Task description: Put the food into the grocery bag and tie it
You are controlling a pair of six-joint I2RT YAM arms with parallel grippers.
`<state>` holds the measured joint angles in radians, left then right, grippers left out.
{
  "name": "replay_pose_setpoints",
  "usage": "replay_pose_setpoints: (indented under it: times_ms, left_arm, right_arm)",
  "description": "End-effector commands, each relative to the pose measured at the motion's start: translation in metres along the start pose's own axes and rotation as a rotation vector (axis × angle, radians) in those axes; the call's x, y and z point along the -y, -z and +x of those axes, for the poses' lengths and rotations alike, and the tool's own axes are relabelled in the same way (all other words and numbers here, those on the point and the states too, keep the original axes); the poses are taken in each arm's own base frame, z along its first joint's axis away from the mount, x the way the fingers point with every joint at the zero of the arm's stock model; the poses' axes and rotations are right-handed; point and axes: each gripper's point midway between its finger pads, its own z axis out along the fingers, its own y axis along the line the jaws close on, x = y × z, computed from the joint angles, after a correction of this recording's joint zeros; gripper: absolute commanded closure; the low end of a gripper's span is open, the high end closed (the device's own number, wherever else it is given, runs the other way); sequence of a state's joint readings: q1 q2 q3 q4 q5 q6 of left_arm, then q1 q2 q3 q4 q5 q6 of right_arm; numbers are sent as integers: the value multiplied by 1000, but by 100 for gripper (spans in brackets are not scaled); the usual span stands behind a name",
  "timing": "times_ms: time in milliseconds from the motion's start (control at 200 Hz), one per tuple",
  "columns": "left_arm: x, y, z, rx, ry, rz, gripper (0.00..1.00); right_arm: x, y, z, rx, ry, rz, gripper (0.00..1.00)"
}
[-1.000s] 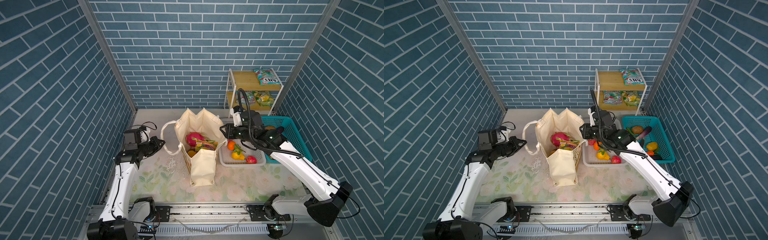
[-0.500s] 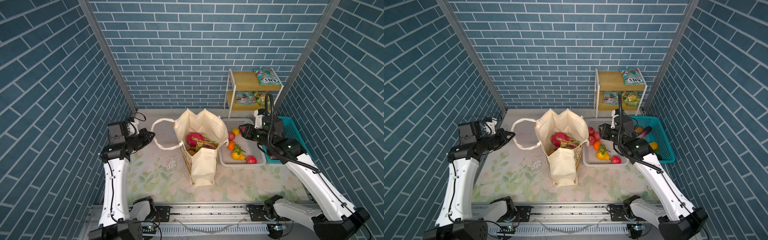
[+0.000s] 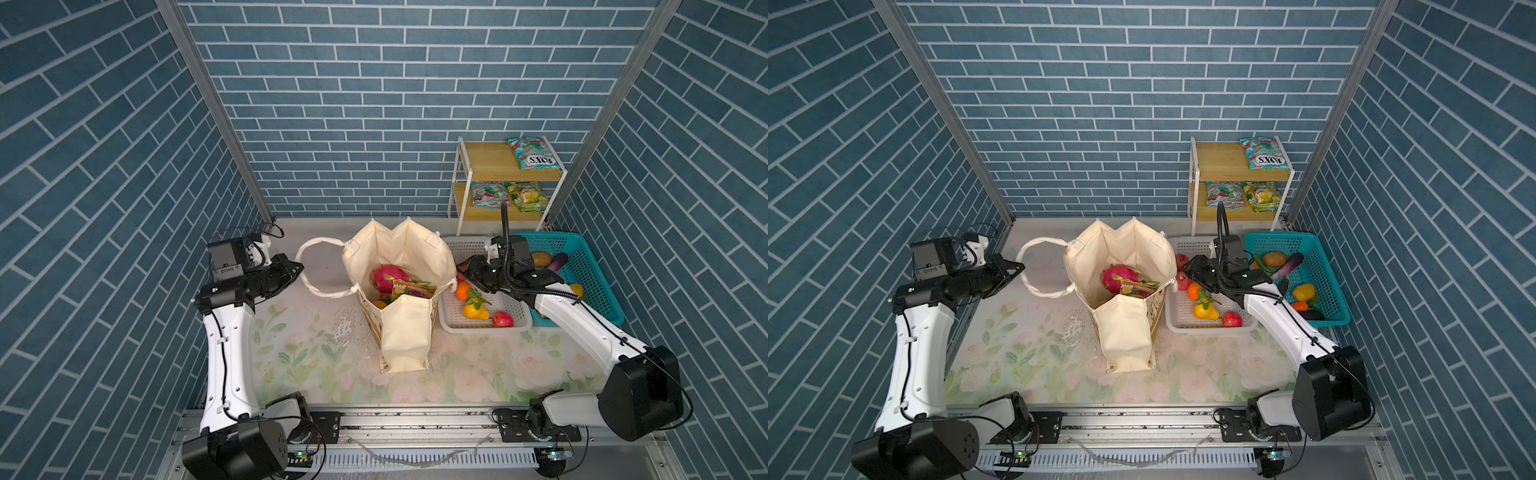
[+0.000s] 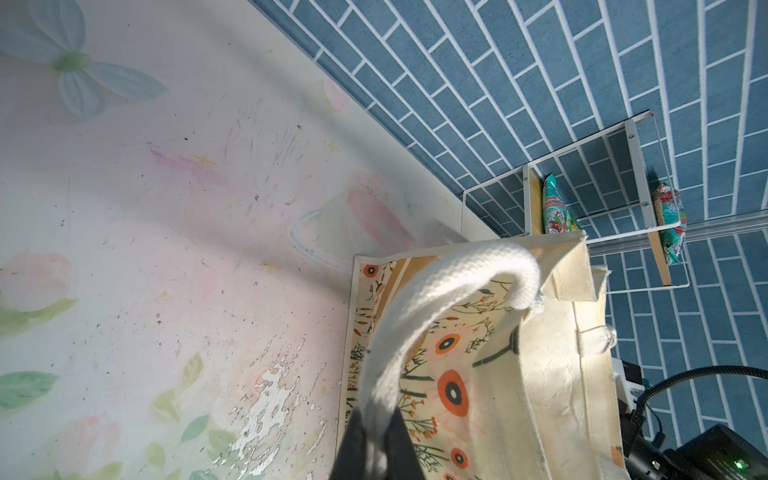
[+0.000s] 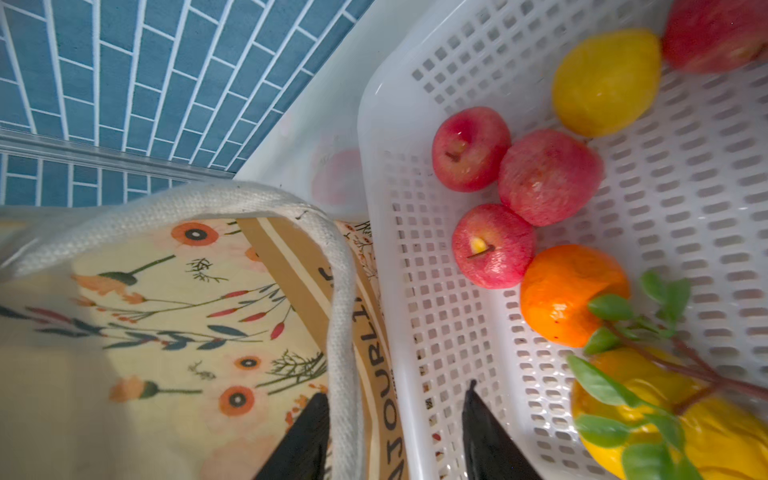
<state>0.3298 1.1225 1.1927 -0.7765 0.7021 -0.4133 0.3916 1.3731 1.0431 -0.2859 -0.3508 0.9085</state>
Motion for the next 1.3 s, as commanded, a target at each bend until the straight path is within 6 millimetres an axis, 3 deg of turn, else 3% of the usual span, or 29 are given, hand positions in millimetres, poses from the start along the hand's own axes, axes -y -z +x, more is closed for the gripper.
replay_pose_setpoints:
  times_ms: [0,460,530,625,740,860,960,1100,1296]
  left_arm:
    - [7,4,-8,23,-24,23,100]
    - [3,1,-5,18,-23,20,100]
    - [3,1,-5,19,-24,21,100]
    - [4,1,-5,17,-27,24,100]
    - [6,3,-6,20,-31,27,100]
    - [8,6,-8,25,-38,28,100]
    - [10,10,-9,32,-47,26,100]
    - [14,13,-11,42,-53,33,100]
    - [22,20,-14,59,-67,47,100]
  right_arm:
    - [-17,-11,0,-35,-48,-102,49]
    - [-21,-54,31,-193,-6,-119,53]
    - [-19,-57,32,-200,-8,-111,60]
    - [-18,-55,30,-183,1,-104,79]
    - [-22,-39,19,-126,37,-85,91]
    - [-22,-5,2,-27,85,-56,97]
    - [-20,26,-11,55,117,-43,99]
    - [-33,66,-22,153,165,-95,100]
    - [-58,93,-23,179,238,-185,100]
